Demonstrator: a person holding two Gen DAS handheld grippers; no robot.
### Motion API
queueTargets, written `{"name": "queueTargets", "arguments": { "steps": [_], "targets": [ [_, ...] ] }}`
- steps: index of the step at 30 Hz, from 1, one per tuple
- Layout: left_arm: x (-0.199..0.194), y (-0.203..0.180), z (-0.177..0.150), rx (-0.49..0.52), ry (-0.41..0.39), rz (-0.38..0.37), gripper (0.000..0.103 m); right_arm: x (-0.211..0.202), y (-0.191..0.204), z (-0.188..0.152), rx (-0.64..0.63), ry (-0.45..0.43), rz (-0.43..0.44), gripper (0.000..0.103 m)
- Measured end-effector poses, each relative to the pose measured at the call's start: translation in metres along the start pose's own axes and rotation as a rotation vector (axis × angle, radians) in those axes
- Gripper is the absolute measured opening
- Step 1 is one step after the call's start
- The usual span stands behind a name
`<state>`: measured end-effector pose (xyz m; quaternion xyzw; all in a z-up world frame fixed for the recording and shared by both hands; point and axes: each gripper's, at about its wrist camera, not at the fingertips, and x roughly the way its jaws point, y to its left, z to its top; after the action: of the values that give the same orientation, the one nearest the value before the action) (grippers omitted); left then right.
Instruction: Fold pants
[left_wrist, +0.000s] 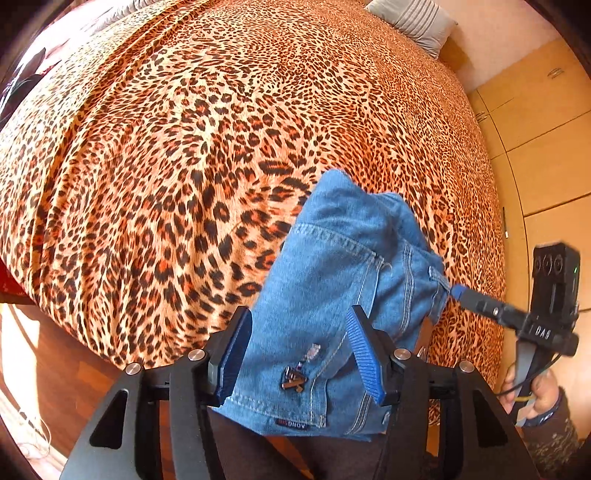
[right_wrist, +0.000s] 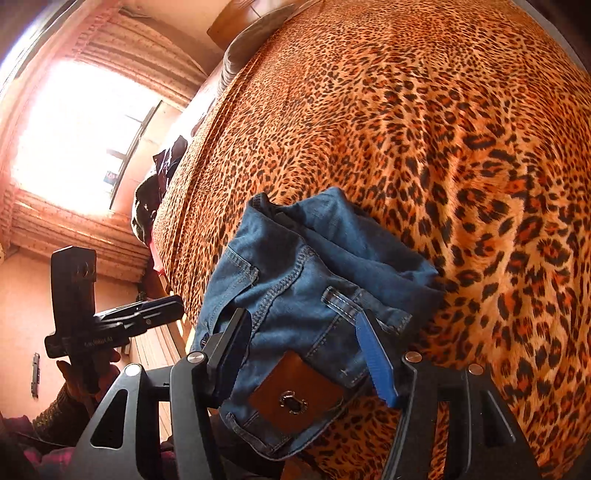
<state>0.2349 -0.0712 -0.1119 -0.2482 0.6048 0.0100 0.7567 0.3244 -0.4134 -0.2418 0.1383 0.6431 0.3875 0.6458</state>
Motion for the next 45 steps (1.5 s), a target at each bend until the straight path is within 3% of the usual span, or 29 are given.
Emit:
{"name": "queueTargets", "arguments": {
  "steps": [8, 13, 16, 17, 21, 23, 24, 26, 29, 32, 36, 42, 43, 44, 45],
  "targets": [
    [0.064, 0.018, 0.061, 0.087, 0.245, -0.15, 0.057, 0.025, -0.04, -0.062, 0.386, -0.108, 0.084, 0.062],
    [0.1, 0.031, 0.065, 0.141, 0.439, -0.239, 0.065, 0.048, -0.022, -0.078, 0.464, -0.185, 0.209, 0.062],
    [0.12, 0.035, 0.057, 0.17, 0.55, -0.276, 0.066, 0.046, -0.015, -0.088, 0.5, -0.27, 0.252, 0.062],
    [0.121, 0.033, 0.056, 0.194, 0.553, -0.28, 0.067, 0.046, -0.015, -0.091, 0.518, -0.288, 0.233, 0.061],
    [0.122, 0.023, 0.051, 0.279, 0.536, -0.272, 0.068, 0.057, -0.006, -0.088, 0.513, -0.279, 0.087, 0.058],
    [0.118, 0.016, 0.047, 0.332, 0.503, -0.228, 0.054, 0.058, 0.016, -0.075, 0.43, -0.25, -0.039, 0.05],
    [0.114, 0.012, 0.044, 0.363, 0.485, -0.212, 0.052, 0.057, 0.025, -0.07, 0.386, -0.231, -0.071, 0.049],
    [0.104, 0.008, 0.037, 0.421, 0.454, -0.198, 0.039, 0.054, 0.044, -0.064, 0.321, -0.213, -0.095, 0.041],
    [0.092, 0.004, 0.037, 0.464, 0.431, -0.223, 0.03, 0.055, 0.059, -0.055, 0.293, -0.2, -0.123, 0.04],
    [0.083, 0.002, 0.046, 0.458, 0.395, -0.217, 0.029, 0.063, 0.075, -0.03, 0.278, -0.191, -0.135, 0.039],
    [0.056, -0.005, 0.071, 0.491, 0.266, -0.178, 0.029, 0.059, 0.105, 0.019, 0.21, -0.229, -0.122, 0.04],
    [0.03, -0.008, 0.144, 0.469, 0.09, -0.132, 0.029, 0.051, 0.133, 0.123, 0.107, -0.301, -0.137, 0.042],
    [0.03, -0.008, 0.16, 0.461, 0.058, -0.123, 0.034, 0.053, 0.141, 0.144, 0.083, -0.317, -0.163, 0.043],
    [0.035, -0.008, 0.176, 0.451, 0.043, -0.101, 0.049, 0.051, 0.135, 0.159, 0.078, -0.319, -0.21, 0.045],
    [0.043, -0.006, 0.192, 0.438, 0.029, -0.049, 0.054, 0.055, 0.132, 0.176, 0.091, -0.31, -0.291, 0.048]
  ]
}}
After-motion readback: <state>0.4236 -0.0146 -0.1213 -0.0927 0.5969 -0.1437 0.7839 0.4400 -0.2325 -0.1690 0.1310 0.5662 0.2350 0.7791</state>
